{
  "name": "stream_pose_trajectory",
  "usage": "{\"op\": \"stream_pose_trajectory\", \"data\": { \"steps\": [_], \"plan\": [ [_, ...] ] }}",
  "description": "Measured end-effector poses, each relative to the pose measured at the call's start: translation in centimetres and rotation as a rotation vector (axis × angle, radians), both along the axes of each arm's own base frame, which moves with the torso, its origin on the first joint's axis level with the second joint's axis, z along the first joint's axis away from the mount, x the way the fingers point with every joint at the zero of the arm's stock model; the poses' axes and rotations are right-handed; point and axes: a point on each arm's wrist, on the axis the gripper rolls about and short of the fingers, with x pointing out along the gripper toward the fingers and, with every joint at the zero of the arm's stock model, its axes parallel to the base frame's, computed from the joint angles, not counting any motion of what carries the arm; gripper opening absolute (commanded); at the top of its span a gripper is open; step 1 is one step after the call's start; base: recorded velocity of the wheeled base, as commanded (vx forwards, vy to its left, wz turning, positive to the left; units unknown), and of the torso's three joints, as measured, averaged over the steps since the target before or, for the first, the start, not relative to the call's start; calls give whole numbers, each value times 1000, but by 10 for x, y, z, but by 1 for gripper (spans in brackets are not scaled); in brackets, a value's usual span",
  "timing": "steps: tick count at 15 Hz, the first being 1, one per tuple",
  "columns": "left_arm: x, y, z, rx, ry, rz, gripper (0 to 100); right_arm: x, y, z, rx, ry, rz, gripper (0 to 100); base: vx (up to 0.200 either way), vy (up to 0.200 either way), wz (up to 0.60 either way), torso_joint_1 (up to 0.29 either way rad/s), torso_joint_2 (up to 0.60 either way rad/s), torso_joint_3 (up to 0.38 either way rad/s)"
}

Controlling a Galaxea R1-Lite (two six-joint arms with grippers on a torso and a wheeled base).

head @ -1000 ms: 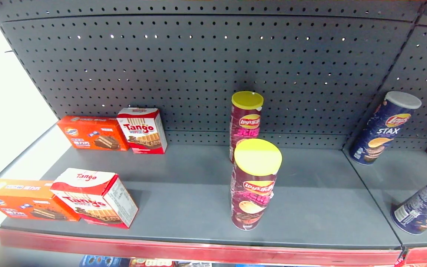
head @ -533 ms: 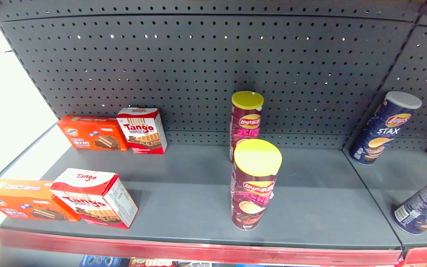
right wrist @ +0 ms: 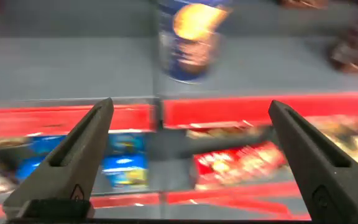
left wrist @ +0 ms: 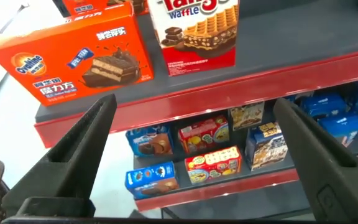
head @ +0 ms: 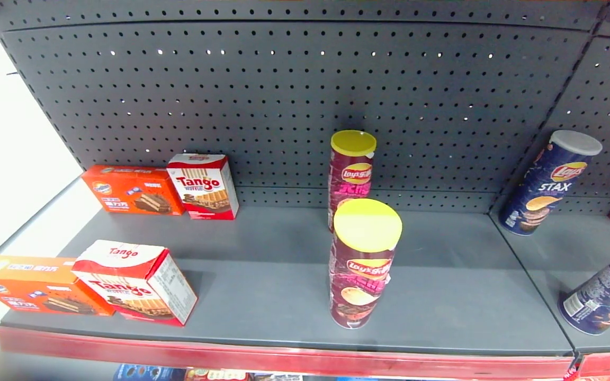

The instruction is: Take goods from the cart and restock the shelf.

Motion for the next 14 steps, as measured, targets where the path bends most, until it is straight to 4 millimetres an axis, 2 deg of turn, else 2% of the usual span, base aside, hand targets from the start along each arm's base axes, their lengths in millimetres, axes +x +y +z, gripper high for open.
{"op": "stream_pose_trajectory", "data": {
  "steps": [2,7,12,14],
  "plan": [
    [0,0,0,0,-3,-15,100,0,3,-4,4,-11,135,100,0,0,0,0,0,0],
    [0,0,0,-3,7,-1,100,1,3,-8,13,5,126,100,0,0,0,0,0,0],
    [2,-2,1,-1,33,226,100,1,3,-9,13,6,126,100,0,0,0,0,0,0],
    [3,-4,1,-2,42,237,100,1,3,-9,13,6,126,100,0,0,0,0,0,0]
  ]
}}
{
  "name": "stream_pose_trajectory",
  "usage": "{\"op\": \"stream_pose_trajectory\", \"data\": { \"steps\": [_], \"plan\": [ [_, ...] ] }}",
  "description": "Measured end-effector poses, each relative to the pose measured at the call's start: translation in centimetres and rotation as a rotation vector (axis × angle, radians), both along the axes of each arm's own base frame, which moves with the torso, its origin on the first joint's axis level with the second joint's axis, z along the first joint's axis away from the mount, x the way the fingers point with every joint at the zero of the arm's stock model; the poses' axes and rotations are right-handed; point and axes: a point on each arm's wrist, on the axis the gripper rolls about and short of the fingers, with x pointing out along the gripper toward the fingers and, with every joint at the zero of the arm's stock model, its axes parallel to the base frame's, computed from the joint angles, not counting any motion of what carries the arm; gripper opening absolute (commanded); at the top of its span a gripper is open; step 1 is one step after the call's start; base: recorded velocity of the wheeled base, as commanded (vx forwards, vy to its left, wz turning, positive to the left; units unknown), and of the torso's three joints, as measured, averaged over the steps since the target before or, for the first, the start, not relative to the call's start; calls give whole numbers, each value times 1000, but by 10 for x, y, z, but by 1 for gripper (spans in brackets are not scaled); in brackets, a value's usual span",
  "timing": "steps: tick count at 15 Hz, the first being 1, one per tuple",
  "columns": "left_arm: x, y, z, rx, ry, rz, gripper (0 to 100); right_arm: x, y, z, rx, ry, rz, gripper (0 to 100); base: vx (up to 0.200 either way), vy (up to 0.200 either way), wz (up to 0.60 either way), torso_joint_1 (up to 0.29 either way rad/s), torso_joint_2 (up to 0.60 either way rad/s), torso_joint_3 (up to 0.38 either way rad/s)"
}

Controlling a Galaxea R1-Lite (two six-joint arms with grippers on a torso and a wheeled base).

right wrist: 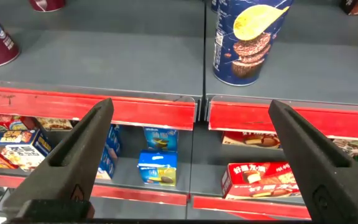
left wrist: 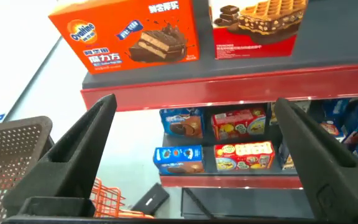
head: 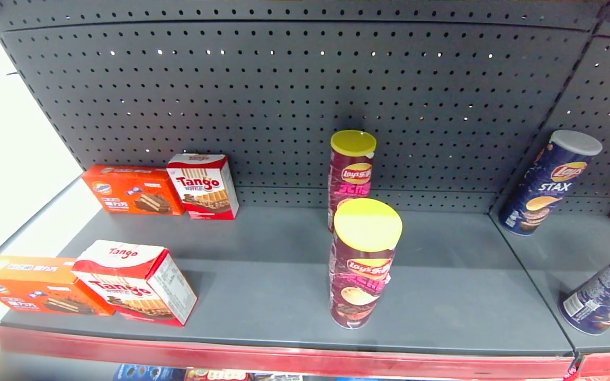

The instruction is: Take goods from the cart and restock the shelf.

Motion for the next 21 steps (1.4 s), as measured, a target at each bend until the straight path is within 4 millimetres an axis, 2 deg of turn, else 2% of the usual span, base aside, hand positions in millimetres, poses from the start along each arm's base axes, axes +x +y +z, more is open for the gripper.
{"op": "stream_pose_trajectory", "data": {
  "steps": [6,8,11,13,18,20,21],
  "plan": [
    [-5,-3,-3,-120,-20,-230,100,0,0,0,0,-1,0,100,0,0,0,0,0,0],
    [-7,0,-3,-118,-40,-150,100,0,0,0,0,-1,0,100,0,0,0,0,0,0],
    [-9,4,0,-108,-124,61,100,0,0,0,0,-1,0,100,0,0,0,0,0,0],
    [-9,3,-1,-114,-130,6,100,0,0,0,0,-1,0,100,0,0,0,0,0,0],
    [-11,-4,-5,-99,-54,-290,100,0,0,0,0,-1,0,100,0,0,0,0,0,0],
    [-11,-3,-3,-90,-57,-255,100,0,0,0,0,-1,0,100,0,0,0,0,0,0],
    [-11,-1,-2,-79,-71,-171,100,0,0,0,0,-1,0,100,0,0,0,0,0,0]
  ]
}}
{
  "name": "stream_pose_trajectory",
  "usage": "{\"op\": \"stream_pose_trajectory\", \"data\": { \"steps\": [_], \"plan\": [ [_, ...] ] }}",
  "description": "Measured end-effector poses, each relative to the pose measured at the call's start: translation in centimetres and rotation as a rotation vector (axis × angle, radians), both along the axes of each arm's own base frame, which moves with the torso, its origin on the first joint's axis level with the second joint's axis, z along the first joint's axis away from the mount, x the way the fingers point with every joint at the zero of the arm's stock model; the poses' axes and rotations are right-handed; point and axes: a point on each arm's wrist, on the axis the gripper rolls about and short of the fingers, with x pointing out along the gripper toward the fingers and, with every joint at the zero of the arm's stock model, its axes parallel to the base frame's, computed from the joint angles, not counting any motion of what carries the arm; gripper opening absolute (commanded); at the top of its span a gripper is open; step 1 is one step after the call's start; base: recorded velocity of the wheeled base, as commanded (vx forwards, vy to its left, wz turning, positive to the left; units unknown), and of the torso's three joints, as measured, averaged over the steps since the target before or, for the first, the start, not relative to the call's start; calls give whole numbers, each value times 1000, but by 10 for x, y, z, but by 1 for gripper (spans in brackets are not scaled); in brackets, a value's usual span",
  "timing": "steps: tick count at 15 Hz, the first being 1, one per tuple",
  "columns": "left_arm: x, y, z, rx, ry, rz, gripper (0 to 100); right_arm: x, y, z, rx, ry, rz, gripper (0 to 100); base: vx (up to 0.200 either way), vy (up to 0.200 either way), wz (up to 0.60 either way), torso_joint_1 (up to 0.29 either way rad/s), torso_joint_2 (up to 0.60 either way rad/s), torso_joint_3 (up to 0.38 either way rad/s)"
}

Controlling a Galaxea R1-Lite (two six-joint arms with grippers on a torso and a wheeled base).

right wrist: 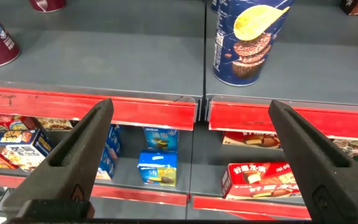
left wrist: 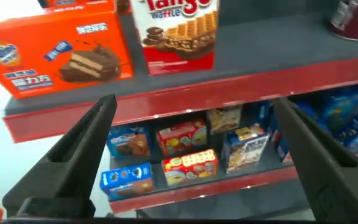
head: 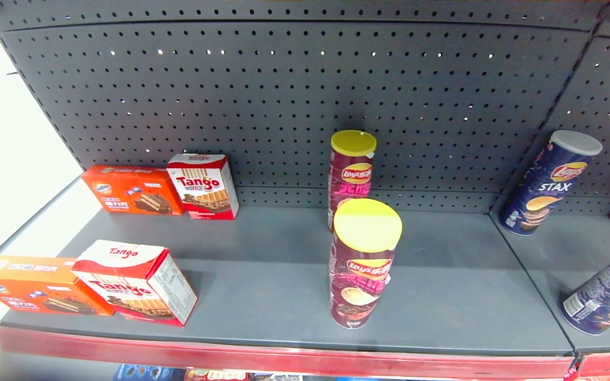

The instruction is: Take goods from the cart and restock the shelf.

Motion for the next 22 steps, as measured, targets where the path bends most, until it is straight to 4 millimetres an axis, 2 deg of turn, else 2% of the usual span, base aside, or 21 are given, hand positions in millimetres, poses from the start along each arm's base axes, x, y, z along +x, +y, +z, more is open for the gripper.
{"op": "stream_pose_trajectory", "data": {
  "steps": [1,3,4,6,8,9,13,15,17,19,22],
  "plan": [
    [0,2,2,27,-23,107,100,0,0,0,0,0,0,100,0,0,0,0,0,0],
    [1,4,2,169,-52,195,100,0,0,0,0,0,0,100,0,0,0,0,0,0],
    [1,4,2,186,-60,179,100,0,0,0,0,0,0,100,0,0,0,0,0,0],
    [2,-1,1,185,-74,-25,100,0,0,0,0,0,0,100,0,0,0,0,0,0],
    [1,-3,-2,42,-16,-124,100,0,0,0,0,0,0,100,0,0,0,0,0,0],
    [0,-3,-2,-23,8,-119,100,0,0,0,0,0,0,100,0,0,0,0,0,0],
    [1,4,1,-34,-47,191,100,0,0,0,0,0,0,100,0,0,0,0,0,0],
    [2,5,-1,-11,-29,220,100,0,0,0,0,0,0,100,0,0,0,0,0,0],
    [2,3,-3,-6,-15,152,100,0,0,0,0,0,0,100,0,0,0,0,0,0],
    [2,0,-7,0,27,7,100,0,0,0,0,0,0,100,0,0,0,0,0,0],
    [2,0,-7,-10,32,10,100,0,0,0,0,0,0,100,0,0,0,0,0,0]
  ]
}}
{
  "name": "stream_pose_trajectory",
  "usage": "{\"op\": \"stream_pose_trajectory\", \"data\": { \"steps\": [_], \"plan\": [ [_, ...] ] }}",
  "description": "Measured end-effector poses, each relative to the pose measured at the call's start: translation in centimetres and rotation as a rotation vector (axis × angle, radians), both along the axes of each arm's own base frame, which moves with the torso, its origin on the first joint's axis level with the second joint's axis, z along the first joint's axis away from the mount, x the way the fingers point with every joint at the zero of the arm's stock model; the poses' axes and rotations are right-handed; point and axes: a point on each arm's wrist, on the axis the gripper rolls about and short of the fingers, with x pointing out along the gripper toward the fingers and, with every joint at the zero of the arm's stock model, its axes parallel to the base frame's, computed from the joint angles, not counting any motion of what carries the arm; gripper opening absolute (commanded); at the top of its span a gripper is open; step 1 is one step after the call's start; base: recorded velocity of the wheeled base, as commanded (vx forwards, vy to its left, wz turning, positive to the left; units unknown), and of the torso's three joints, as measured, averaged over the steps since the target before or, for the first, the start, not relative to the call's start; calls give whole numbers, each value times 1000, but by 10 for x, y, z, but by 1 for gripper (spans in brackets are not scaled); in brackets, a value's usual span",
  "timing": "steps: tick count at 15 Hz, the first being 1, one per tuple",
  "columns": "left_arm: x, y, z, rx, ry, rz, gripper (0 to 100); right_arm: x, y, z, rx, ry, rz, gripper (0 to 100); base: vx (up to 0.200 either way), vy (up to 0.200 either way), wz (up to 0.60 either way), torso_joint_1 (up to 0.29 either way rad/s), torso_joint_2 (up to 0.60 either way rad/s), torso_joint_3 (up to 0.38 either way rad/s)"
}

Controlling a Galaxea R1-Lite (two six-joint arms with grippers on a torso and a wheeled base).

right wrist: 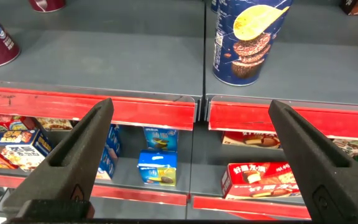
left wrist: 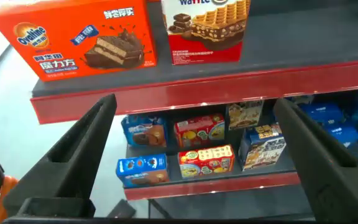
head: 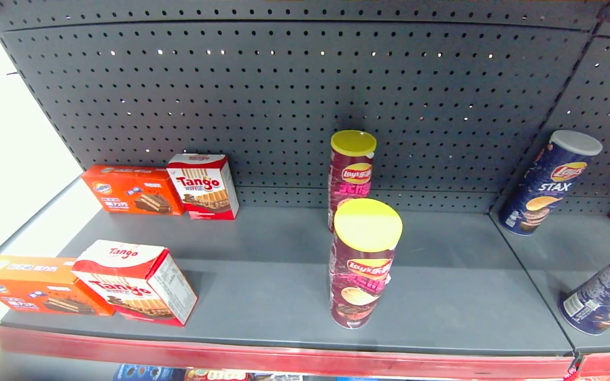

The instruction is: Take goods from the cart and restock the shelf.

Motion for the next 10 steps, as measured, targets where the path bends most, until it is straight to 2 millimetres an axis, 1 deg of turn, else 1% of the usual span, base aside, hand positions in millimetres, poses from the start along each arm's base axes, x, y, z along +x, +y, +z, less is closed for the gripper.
{"op": "stream_pose_trajectory", "data": {
  "steps": [10],
  "plan": [
    [0,0,0,-6,1,3,100,0,0,0,0,0,0,100,0,0,0,0,0,0]
  ]
}}
